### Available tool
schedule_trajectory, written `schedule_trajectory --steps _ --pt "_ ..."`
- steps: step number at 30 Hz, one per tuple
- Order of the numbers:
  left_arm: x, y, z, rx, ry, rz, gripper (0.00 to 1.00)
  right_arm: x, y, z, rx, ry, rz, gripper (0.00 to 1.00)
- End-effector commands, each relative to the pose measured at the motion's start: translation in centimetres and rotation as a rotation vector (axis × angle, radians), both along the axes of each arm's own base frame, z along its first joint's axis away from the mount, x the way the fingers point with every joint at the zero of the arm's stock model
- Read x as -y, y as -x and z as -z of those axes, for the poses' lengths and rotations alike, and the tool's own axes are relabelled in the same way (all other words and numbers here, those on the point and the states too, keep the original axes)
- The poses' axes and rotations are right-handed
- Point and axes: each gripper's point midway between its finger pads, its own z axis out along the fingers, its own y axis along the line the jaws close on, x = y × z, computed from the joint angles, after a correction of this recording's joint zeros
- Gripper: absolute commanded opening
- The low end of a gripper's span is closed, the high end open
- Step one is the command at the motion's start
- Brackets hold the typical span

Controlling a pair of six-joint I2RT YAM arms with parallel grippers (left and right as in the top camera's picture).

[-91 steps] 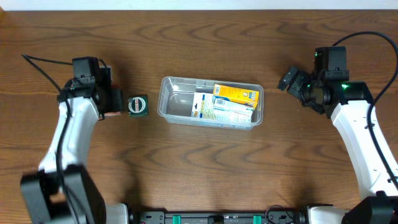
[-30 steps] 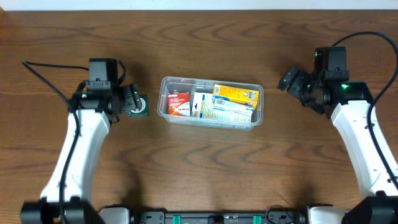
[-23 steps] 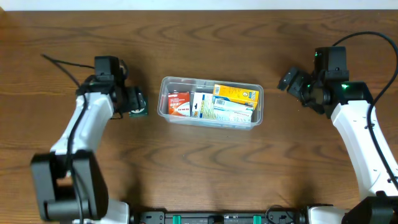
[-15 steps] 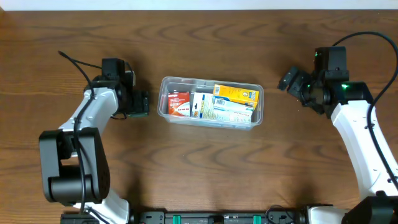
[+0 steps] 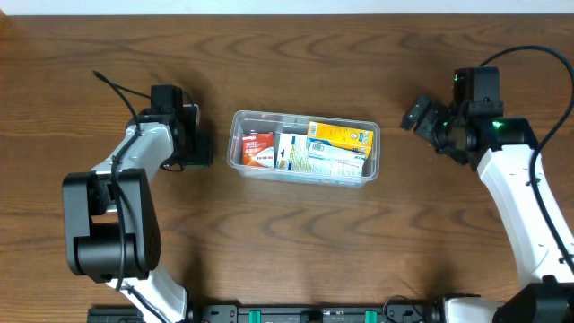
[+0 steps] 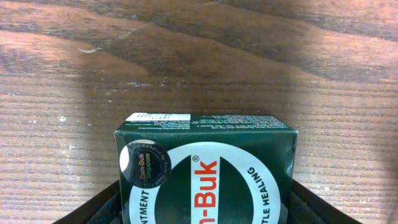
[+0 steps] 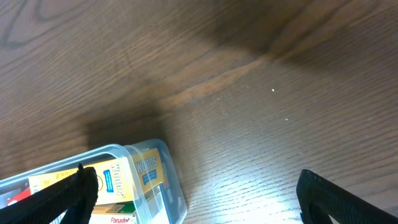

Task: Pack container
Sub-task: 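Grasp the green round-logo box with the left gripper, then place the green box into the container and open the left gripper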

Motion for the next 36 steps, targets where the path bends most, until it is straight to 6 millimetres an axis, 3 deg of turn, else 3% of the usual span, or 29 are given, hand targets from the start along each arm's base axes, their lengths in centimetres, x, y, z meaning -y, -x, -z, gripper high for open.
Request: schedule_trajectory --steps 1,7,14,18,22,28,36 --pt "0.1 0.4 -0.3 -0.009 0.011 -0.001 0.68 0.2 -0.1 -0.8 0.022 -0.008 0.017 0.99" --pt "0.1 0.6 -4.3 0.059 0.009 -0.001 0.66 0.2 -0.1 -0.8 0.022 -0.008 0.017 0.99" --pt "1.1 2.5 -11.5 0.182 0.013 0.001 0.60 0.2 -0.1 -0.8 0.022 -0.008 0.017 0.99" --pt "4.1 3.1 -15.8 0.307 0.072 0.066 0.60 0.2 -0.1 -0.8 0.022 -0.008 0.017 0.99" --pt "7.5 3.4 -18.5 0.394 0.121 0.115 0.60 0.2 -0.1 -0.8 0.022 -0.008 0.017 0.99" --pt "12.3 3.2 -17.7 0.390 0.167 0.202 0.60 0.2 -0.1 -0.8 0.022 -0.008 0.017 0.99" --pt "14.6 1.3 -12.7 0.292 0.169 0.168 0.60 0.2 -0.1 -0.8 0.022 -0.008 0.017 0.99"
